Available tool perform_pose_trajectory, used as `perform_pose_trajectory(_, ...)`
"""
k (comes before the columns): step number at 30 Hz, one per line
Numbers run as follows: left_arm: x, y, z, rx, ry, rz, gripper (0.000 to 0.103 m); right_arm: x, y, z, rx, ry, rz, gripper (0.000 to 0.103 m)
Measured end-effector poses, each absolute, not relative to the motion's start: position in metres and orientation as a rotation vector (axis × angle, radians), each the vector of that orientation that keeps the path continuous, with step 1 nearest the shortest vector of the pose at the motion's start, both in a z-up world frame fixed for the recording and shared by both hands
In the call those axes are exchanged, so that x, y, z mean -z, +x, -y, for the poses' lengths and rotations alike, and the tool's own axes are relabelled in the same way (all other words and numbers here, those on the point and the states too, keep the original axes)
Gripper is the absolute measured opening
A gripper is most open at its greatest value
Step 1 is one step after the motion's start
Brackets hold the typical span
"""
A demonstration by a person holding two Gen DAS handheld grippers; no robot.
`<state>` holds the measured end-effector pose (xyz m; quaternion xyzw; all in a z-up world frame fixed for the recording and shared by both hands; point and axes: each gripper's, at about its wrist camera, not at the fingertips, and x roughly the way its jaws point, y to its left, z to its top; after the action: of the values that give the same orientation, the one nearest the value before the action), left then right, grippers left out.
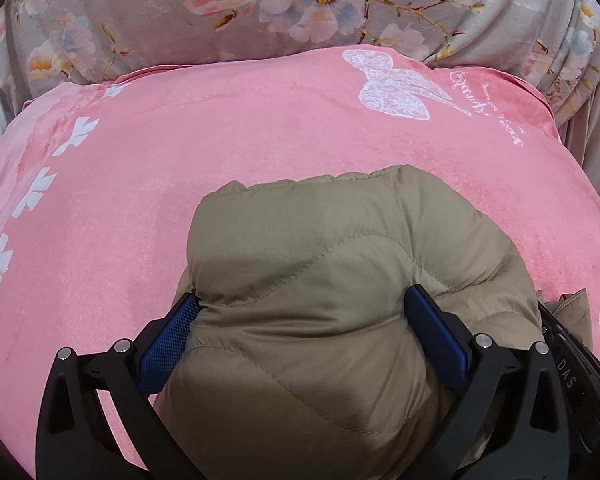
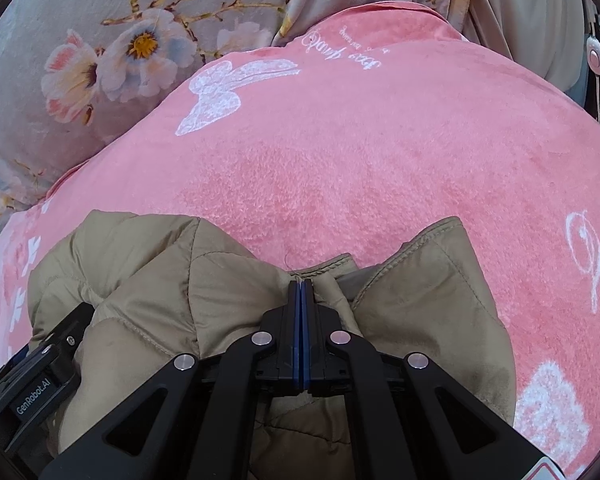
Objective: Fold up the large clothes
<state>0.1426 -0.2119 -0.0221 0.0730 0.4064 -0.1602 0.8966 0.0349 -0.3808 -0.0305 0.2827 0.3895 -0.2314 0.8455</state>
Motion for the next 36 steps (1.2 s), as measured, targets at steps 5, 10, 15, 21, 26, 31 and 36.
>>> perform_pose_trajectory(5,0.009,0.138,0.180,0.440,0.074,-0.920,0.098,0.012,0.001,0.387,0.407,0.721,-0.775,0.013)
perform_pose_trajectory(10,-0.004,0.103,0.112,0.549,-0.066,-1.052,0.098,-0.013,-0.097,0.388,0.423,0.732,-0.680,0.074)
perform_pose_trajectory(15,0.034,0.070,0.084,0.679,-0.166,-1.192,0.098,0.040,-0.124,0.381,0.224,0.923,-0.827,0.075)
perform_pose_trajectory(21,0.057,0.059,0.074,0.735,-0.345,-1.221,0.098,0.046,-0.105,0.353,0.178,0.873,-0.757,0.085)
perform_pose_trajectory(26,0.046,0.051,0.098,0.751,-0.249,-1.162,0.098,0.051,-0.082,0.357,0.155,0.930,-0.687,0.084)
perform_pose_trajectory(31,0.039,0.051,0.111,0.723,-0.201,-1.113,0.098,0.057,-0.068,0.364,0.073,0.994,-0.649,0.054)
perform_pose_trajectory(36,0.012,0.040,0.115,0.740,-0.085,-1.006,0.079,0.055,-0.071,0.367,0.005,1.054,-0.630,0.026)
